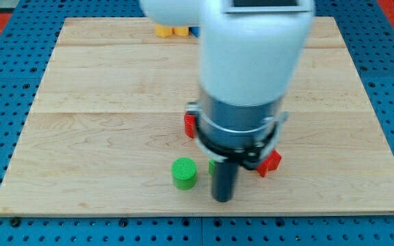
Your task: Place the red circle parallel to the yellow hexagon
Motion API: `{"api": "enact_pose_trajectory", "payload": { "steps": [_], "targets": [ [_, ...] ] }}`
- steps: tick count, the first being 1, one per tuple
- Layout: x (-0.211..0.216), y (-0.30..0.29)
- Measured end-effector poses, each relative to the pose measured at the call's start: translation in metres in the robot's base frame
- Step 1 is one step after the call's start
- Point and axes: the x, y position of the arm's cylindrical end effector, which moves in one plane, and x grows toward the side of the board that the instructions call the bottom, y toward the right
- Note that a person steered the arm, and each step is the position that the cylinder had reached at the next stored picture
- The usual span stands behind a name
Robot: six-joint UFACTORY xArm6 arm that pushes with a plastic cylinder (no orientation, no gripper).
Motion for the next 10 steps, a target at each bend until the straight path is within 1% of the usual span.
{"api": "enact_pose_trajectory", "payload": {
  "steps": [1, 2, 4, 5, 6, 7, 8, 9, 10],
  "targets": [
    [0.0, -0.037],
    [-0.003, -0.037],
    [-0.031, -0.036],
    [-0.037, -0.029],
    [-0.061, 0.004],
    [-0.094, 0.016],
    [-0.105, -0.005],
    [-0.114, -0.055],
    [-0.129, -0.067]
  ]
}}
